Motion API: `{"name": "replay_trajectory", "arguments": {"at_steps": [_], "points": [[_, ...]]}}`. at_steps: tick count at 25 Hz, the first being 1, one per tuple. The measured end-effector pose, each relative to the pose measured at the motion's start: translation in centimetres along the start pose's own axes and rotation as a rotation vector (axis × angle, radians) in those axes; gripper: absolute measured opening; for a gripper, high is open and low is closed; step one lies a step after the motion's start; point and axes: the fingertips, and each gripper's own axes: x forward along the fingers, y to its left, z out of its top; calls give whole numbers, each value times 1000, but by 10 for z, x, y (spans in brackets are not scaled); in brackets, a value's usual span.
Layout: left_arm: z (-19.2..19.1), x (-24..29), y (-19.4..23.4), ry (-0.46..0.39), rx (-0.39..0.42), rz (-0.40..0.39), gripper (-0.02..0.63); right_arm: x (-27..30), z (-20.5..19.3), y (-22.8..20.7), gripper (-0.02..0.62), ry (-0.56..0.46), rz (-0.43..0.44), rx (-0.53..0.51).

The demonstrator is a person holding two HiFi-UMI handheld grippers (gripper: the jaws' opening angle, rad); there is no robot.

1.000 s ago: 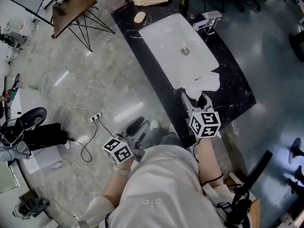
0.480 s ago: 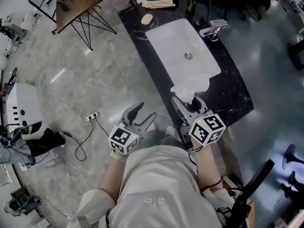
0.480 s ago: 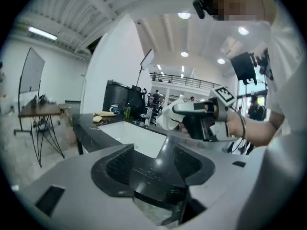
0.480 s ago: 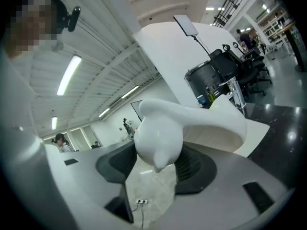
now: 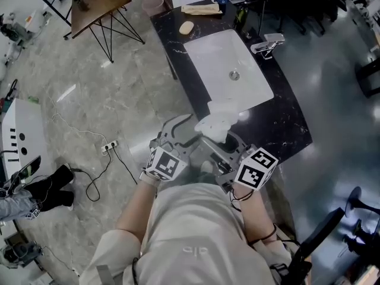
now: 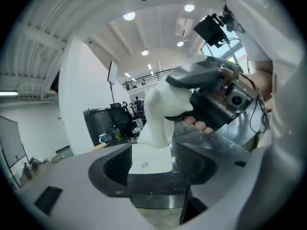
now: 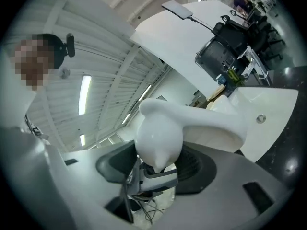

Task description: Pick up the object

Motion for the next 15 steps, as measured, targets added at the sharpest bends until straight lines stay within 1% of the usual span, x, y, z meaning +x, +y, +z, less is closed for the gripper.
{"name": "replay_trajectory", "arguments": {"at_steps": [1, 3, 6, 9, 13, 15], "points": [[2, 1, 0, -1, 20, 1, 268, 2, -1, 4, 247, 3, 18, 14], [9, 2, 1, -19, 37, 8, 272, 4, -3, 12, 247, 9, 53, 40], [26, 1, 2, -58, 74, 27, 273, 8, -8, 23, 247, 25, 118, 70], [39, 1, 1, -100, 100, 26, 273, 12, -16, 35, 247, 46, 189, 94], [42, -2, 2, -110, 119, 42, 270, 16, -26, 48, 247, 74, 254, 109], [43, -5, 1, -119, 135, 51, 230, 16, -28, 52, 247, 83, 276, 99]]}}
